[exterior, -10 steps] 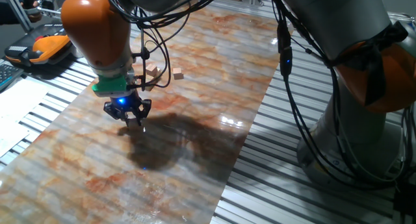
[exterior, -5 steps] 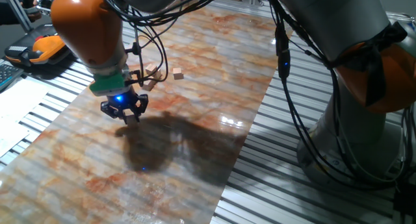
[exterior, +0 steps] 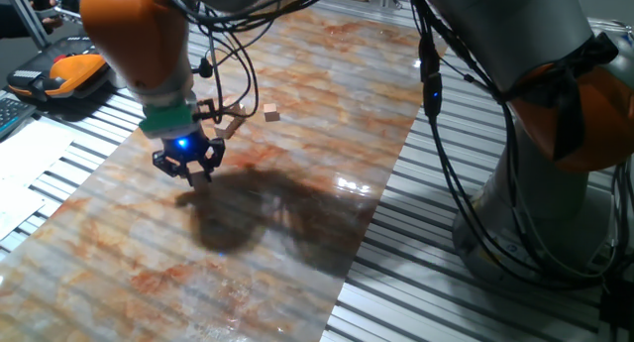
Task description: Stack the blocks into a pyramid shape
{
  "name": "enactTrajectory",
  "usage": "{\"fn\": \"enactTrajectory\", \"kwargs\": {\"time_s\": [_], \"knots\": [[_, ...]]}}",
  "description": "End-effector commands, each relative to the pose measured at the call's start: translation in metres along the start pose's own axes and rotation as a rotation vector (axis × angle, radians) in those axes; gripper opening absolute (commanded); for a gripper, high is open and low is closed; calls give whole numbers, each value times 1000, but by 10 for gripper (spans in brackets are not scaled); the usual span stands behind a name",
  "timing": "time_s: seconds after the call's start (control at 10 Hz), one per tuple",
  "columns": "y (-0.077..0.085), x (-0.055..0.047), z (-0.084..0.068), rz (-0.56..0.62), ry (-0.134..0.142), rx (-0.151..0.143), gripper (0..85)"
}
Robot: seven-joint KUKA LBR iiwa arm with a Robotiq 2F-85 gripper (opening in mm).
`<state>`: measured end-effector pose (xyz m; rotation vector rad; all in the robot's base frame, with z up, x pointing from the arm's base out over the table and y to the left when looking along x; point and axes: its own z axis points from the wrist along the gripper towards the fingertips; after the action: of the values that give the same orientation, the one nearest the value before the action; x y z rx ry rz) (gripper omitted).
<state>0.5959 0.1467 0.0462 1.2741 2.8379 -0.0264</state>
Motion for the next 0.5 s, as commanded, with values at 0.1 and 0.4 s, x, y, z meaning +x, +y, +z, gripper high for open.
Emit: {"fn": "enactTrajectory", "kwargs": {"time_s": [0.1,0.4], "knots": [[-5,-6,-7,-20,43,-28,0],[-32,-40,-5,55,76,-103,0]]}}
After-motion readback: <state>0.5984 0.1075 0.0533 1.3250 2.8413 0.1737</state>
